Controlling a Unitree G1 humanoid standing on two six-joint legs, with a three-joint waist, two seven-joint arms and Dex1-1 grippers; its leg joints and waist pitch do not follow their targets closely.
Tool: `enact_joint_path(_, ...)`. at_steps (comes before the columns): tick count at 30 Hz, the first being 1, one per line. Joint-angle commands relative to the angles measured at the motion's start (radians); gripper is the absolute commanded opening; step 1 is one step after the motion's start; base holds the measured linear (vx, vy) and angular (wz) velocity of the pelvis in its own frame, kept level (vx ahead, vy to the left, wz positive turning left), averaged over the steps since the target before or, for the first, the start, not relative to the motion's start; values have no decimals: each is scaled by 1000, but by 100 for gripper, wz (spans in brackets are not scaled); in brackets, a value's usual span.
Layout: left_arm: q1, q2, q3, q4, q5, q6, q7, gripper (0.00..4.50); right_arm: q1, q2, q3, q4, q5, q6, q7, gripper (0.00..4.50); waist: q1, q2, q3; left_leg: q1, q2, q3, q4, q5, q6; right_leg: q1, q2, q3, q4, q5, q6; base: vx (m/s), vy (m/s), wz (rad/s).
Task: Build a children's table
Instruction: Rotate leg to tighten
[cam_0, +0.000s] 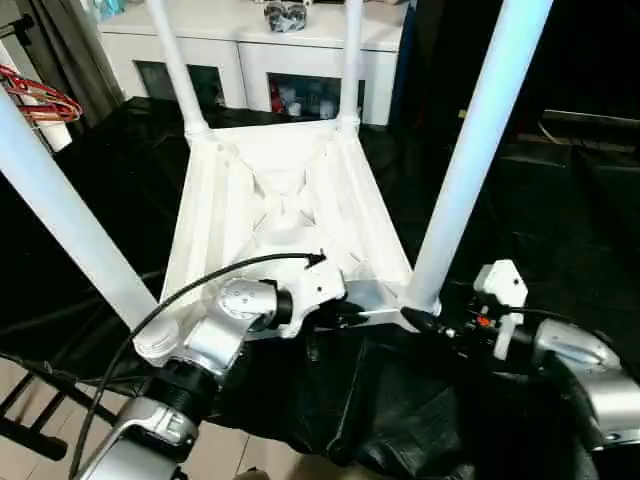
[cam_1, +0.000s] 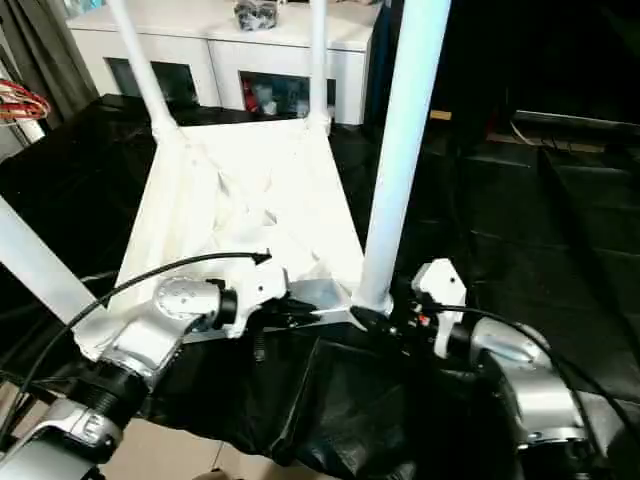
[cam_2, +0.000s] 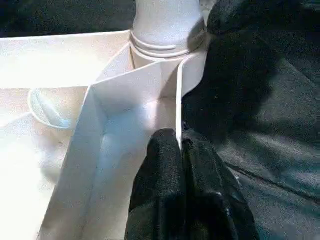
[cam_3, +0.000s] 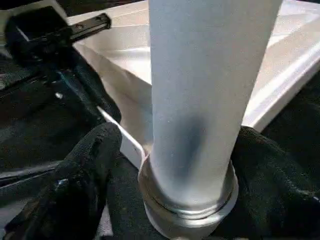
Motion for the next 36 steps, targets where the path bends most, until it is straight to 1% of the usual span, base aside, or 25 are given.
enact_joint_path(1, 10, 9, -15, -24, -22, -25, -41, 0, -15, 1, 15, -25, 5, 6, 12, 369, -1, -27, -52, -3, 19, 0, -52, -132, 101, 52, -46, 36, -75, -159, -178, 0, 0, 0)
enact_joint_path(4, 10, 21, -22, -23, -25, -31, -53, 0, -46, 16, 30, 6, -19, -9, -7, 369, -2, -26, -53, -3, 19, 1, -50, -111, 106, 51, -45, 35, -68, -110, -197, 0, 0, 0)
enact_joint_path(5, 10, 23, -23, -22, -24, -32, -56, 0, -52, 19, 34, 12, -22, -8, -8, 369, -3, -28, -53, -3, 19, 1, -50, -113, 105, 52, -45, 34, -68, -109, -200, 0, 0, 0)
enact_joint_path(7, 9, 25, -25, -22, -23, -34, -60, 0, -61, 18, 48, 21, -31, -8, 2, 369, -2, -26, -53, -2, 19, 1, -49, -121, 103, 52, -45, 35, -68, -115, -203, 0, 0, 0)
enact_joint_path(8, 8, 26, -25, -23, -24, -33, -62, 0, -63, 17, 53, 22, -31, -5, 7, 369, 0, -25, -54, 1, 21, 2, -49, -120, 103, 51, -46, 36, -67, -107, -205, 0, 0, 0)
enact_joint_path(9, 8, 26, -26, -24, -24, -33, -63, 0, -65, 14, 59, 23, -32, -3, 15, 369, 0, -25, -54, 0, 21, 2, -48, -118, 103, 51, -45, 37, -66, -99, -207, 0, 0, 0)
enact_joint_path(10, 7, 28, -27, -24, -25, -34, -66, 0, -66, 12, 62, 24, -31, 0, 26, 369, 0, -29, -53, -1, 20, 2, -48, -120, 105, 52, -45, 36, -64, -92, -210, 0, 0, 0)
enact_joint_path(11, 7, 28, -29, -24, -25, -34, -68, 0, -67, 10, 64, 24, -31, 2, 33, 354, 0, -28, -54, -2, 20, 2, -48, -120, 105, 53, -46, 36, -65, -92, -209, 0, 0, 0)
enact_joint_path(14, 5, 34, -32, -23, -29, -37, -76, 0, -71, -2, 75, 22, -21, 14, 68, 343, 1, -29, -53, -2, 20, 1, -48, -122, 104, 54, -46, 36, -65, -98, -208, 0, 0, 0)
enact_joint_path(15, 4, 35, -33, -22, -29, -37, -78, 0, -72, -5, 78, 22, -21, 16, 74, 326, 0, -29, -53, -1, 20, 1, -48, -122, 104, 53, -46, 36, -64, -97, -209, 0, 0, 0)
enact_joint_path(16, 2, 39, -34, -20, -29, -40, -82, 0, -75, -13, 85, 24, -22, 18, 89, 326, 1, -30, -53, -1, 19, 2, -47, -120, 106, 54, -45, 36, -63, -90, -211, 0, 0, 0)
enact_joint_path(17, 1, 41, -34, -18, -29, -42, -84, 0, -76, -16, 87, 25, -22, 18, 93, 309, 1, -29, -53, -1, 20, 2, -46, -119, 107, 54, -46, 36, -63, -87, -213, 0, 0, 0)
enact_joint_path(21, -2, 48, -36, -10, -28, -47, -92, 0, -87, -19, 89, 35, -22, 20, 104, 288, 2, -29, -54, 1, 21, 2, -46, -117, 104, 53, -46, 36, -61, -78, -219, 0, 0, 0)
enact_joint_path(22, -5, 52, -38, -7, -27, -49, -98, 0, -93, -21, 91, 41, -22, 23, 114, 264, 1, -30, -54, -1, 20, 2, -45, -114, 106, 54, -45, 36, -59, -70, -222, 0, 0, 0)
enact_joint_path(23, -7, 62, -42, -4, -27, -51, -109, 0, -100, -22, 95, 49, -24, 24, 126, 264, 0, -33, -53, -1, 20, 2, -46, -117, 106, 55, -45, 35, -60, -74, -223, 0, 0, 0)
enact_joint_path(25, -8, 67, -43, -2, -27, -54, -114, 0, -103, -22, 98, 52, -24, 26, 132, 256, 2, -30, -53, -1, 20, 2, -45, -118, 105, 55, -47, 35, -60, -84, -223, 0, 0, 0)
enact_joint_path(28, -13, 76, -45, 7, -25, -59, -127, 0, -112, -20, 109, 65, -29, 26, 146, 223, 2, -31, -55, 0, 20, 2, -44, -105, 107, 55, -45, 35, -56, -56, -230, 0, 0, 0)
enact_joint_path(30, -14, 78, -46, 9, -25, -60, -132, 0, -114, -19, 112, 66, -29, 27, 148, 211, 2, -30, -55, 0, 21, 2, -43, -105, 108, 54, -45, 35, -55, -48, -235, 0, 0, 0)
enact_joint_path(32, -20, 82, -45, 17, -25, -63, -139, 0, -118, -14, 118, 73, -29, 27, 153, 199, 2, -29, -53, 1, 21, 2, -44, -125, 99, 54, -46, 35, -58, -72, -233, 0, 0, 0)
enact_joint_path(33, -22, 83, -45, 19, -25, -65, -141, 0, -119, -12, 119, 75, -30, 26, 156, 196, 1, -29, -53, 1, 21, 1, -45, -128, 98, 55, -47, 35, -58, -75, -233, 0, 0, 0)
enact_joint_path(36, -36, 85, -41, 38, -26, -69, -142, 0, -117, -2, 129, 77, -35, 27, 161, 194, 2, -27, -53, 1, 21, 1, -45, -137, 91, 54, -46, 35, -57, -75, -235, 0, 0, 0)
